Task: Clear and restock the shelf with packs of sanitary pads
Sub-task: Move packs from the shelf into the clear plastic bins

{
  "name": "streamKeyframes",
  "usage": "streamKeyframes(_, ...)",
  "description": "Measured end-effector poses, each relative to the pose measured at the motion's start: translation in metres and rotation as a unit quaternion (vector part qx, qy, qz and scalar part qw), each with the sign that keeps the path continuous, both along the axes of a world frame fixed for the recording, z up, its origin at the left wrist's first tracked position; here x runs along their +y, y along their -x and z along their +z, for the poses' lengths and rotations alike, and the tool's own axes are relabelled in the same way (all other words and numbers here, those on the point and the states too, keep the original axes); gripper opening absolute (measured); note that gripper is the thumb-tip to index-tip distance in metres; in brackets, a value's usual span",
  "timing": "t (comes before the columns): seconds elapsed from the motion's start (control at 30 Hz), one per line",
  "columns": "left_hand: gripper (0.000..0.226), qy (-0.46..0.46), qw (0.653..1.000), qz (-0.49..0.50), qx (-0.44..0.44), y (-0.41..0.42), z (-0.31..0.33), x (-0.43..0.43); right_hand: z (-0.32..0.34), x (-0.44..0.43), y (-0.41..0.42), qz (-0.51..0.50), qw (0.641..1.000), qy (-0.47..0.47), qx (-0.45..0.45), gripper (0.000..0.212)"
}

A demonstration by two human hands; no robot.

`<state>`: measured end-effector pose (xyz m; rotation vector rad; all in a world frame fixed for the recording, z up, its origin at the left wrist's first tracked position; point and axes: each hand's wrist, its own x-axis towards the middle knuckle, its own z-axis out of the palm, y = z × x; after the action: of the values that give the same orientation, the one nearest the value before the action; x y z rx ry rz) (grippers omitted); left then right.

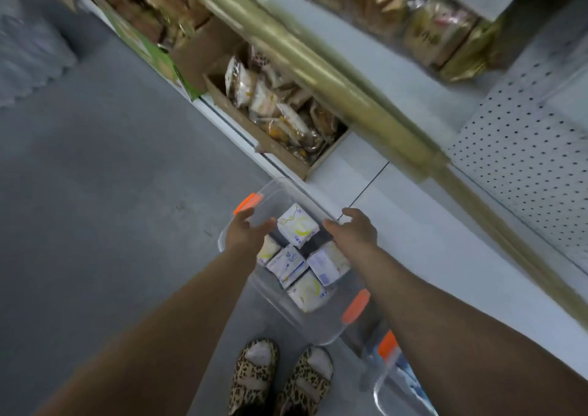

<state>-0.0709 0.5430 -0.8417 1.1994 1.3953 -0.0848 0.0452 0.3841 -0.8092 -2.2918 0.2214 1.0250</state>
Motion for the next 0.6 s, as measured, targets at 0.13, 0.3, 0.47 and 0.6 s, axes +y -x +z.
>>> streamKeyframes(0.13,0.060,-0.090,0.986,-0.137,-0.032,-0.015,0.107,0.013,0.112,0.000,-0.008,0.087,0.995,-0.002,-0.053,0.070)
streamKeyframes(0.3,0.066,-0.267,0.897,-0.352,-0.015,-0.024,0.251,0.027,0.260,-0.004,0.003,0.180,0.978,0.002,-0.102,0.076)
streamKeyframes(0.47,0.061,-0.383,0.820,-0.420,-0.071,-0.028,0.397,0.026,0.400,-0.012,0.022,0.192,0.969,-0.020,-0.153,0.074)
streamKeyframes(0.6,0.058,-0.482,0.745,-0.451,-0.096,-0.043,0.517,0.019,0.516,-0.021,0.021,0.178,0.946,0.000,-0.270,0.065)
